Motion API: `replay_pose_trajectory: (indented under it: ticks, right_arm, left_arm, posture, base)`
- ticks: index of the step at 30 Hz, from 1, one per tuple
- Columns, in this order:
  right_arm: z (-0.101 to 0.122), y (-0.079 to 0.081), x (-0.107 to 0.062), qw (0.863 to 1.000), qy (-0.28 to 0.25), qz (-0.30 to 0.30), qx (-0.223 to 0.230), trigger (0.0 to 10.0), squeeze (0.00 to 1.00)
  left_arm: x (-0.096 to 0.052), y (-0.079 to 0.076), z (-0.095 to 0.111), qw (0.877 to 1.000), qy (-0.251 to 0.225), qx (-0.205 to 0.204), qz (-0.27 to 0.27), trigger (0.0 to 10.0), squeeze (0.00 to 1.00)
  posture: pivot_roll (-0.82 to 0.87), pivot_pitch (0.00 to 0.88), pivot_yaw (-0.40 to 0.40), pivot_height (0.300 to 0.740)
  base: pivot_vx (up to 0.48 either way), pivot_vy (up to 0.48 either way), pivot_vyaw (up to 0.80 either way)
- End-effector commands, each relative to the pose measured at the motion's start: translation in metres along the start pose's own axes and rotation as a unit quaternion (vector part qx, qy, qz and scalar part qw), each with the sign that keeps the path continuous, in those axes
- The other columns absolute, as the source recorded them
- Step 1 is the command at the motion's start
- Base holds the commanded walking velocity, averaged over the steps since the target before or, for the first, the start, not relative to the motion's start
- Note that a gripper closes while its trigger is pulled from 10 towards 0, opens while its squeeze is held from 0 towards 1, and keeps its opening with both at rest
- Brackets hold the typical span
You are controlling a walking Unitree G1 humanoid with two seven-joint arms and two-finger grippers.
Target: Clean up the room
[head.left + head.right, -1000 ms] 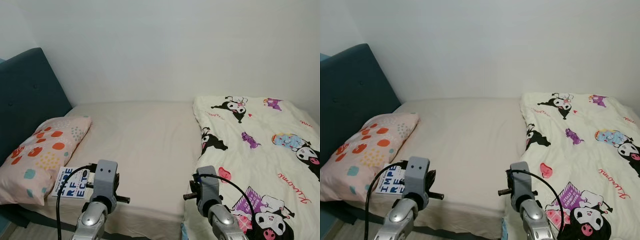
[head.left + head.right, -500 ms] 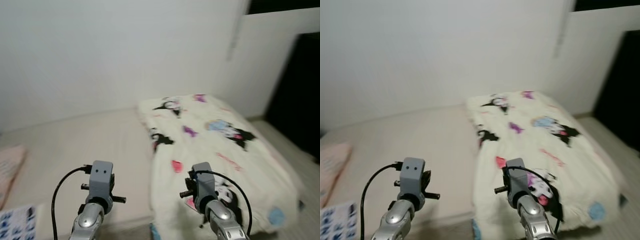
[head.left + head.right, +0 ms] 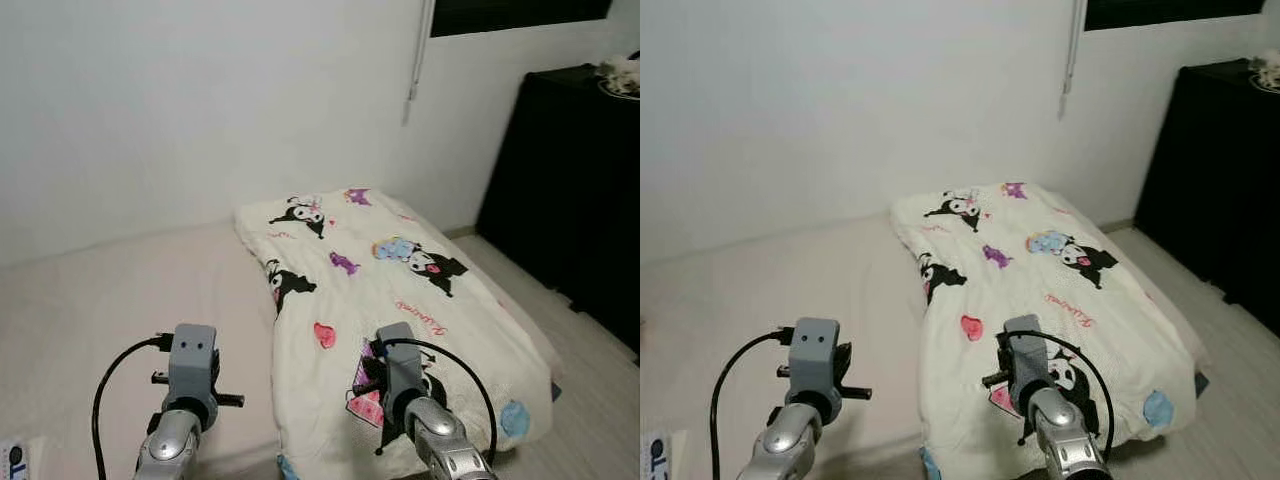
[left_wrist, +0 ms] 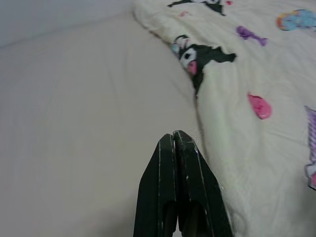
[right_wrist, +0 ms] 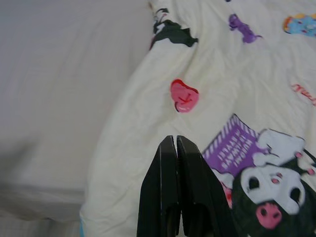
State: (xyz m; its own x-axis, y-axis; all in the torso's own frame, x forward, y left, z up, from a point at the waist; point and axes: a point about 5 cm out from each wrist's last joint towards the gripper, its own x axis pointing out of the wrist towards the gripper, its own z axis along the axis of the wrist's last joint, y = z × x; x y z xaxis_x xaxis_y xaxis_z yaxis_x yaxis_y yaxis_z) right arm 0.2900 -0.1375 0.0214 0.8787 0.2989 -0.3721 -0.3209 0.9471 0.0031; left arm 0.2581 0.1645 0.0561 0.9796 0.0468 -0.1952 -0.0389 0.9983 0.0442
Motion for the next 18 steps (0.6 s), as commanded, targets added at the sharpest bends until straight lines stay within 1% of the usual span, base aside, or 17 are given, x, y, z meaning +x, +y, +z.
replay_pose_trajectory:
  ticks: [1, 5, 18]
  right_arm:
    - [0.0005, 0.0017, 0.0016, 1.000, 0.000, 0.005, 0.001, 10.0, 0.00]
    - [0.0008, 0.0009, 0.0018, 1.000, 0.000, 0.007, 0.000, 10.0, 0.00]
    - [0.0008, 0.0021, 0.0023, 1.000, 0.001, 0.010, 0.000, 10.0, 0.00]
  left_arm:
    - [-0.0013, 0.0035, 0.0024, 1.000, -0.008, 0.000, 0.013, 10.0, 0.00]
    - [-0.0013, 0.0028, 0.0026, 1.000, -0.009, -0.002, 0.015, 10.0, 0.00]
    - [-0.0027, 0.0000, 0.0031, 1.000, -0.012, -0.006, 0.010, 10.0, 0.00]
  posture:
    - [-0.08, 0.000, 0.037, 0.740]
    - [-0.08, 0.000, 0.036, 0.740]
    - [-0.08, 0.000, 0.035, 0.740]
  base:
    - [0.000, 0.000, 0.00]
    - [0.000, 0.000, 0.00]
    - [0.000, -0.331, 0.00]
